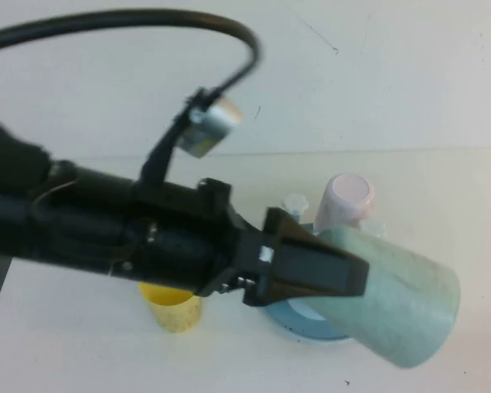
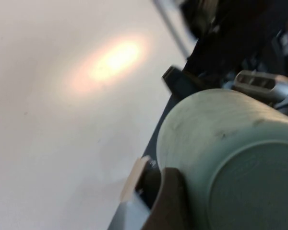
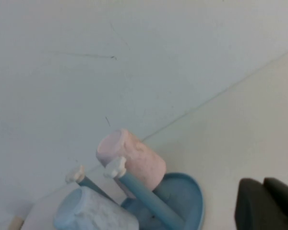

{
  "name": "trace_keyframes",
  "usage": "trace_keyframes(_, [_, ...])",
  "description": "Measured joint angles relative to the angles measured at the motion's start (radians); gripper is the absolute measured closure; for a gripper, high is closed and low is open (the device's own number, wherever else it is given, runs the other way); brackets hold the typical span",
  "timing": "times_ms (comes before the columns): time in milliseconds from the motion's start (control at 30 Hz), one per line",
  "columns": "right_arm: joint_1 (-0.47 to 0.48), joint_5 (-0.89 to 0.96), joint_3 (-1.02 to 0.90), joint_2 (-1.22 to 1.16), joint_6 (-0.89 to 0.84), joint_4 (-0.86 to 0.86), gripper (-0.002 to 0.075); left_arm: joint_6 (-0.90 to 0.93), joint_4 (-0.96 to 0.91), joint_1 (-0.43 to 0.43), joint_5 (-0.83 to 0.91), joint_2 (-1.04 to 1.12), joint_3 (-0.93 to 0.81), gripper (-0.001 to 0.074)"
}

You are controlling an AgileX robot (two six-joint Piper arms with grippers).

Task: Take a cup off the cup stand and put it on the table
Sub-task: Hand over the cup

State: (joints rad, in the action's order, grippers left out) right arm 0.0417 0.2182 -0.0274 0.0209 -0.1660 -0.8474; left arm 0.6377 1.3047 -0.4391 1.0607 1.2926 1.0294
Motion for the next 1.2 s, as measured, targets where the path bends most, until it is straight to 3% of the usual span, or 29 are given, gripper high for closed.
trace_keyframes(133, [0.000,0.057,0.000,0.000,-0.108,-0.014,0.0708,0.091,0.253,0.067,0.018,-0.041,-0.143,0.0196])
trace_keyframes(267, [0.000,0.105,0.000,0.000,-0.239,-0.139,0.0708,0.115,0.333,0.098,0.041,-0.042,-0.225,0.0196])
trace_keyframes(433, [0.000,0.183,0.000,0.000,-0.842,-0.600,0.0708,0.065,0.352,0.107,0.039,-0.042,-0.239,0.0196])
trace_keyframes(533, [0.000,0.265,0.000,0.000,-1.185,-0.780,0.0708,-0.011,0.354,0.107,0.023,-0.042,-0.239,0.0196])
trace_keyframes(767, [0.000,0.392,0.006,-0.042,-1.432,-0.839,0.0680,-0.294,0.358,0.107,-0.069,-0.042,-0.239,0.0196])
trace_keyframes(867, [0.000,0.470,0.031,-0.098,-1.506,-0.839,0.0608,-0.320,0.358,0.107,-0.075,-0.042,-0.239,0.0196])
trace_keyframes(1100, [0.000,0.521,0.111,-0.174,-1.588,-0.839,0.0337,-0.329,0.358,0.107,-0.046,-0.042,-0.239,0.0196])
trace_keyframes(1200, [0.000,0.571,0.122,-0.200,-1.589,-0.839,0.0288,-0.329,0.358,0.107,-0.039,-0.042,-0.239,0.0196])
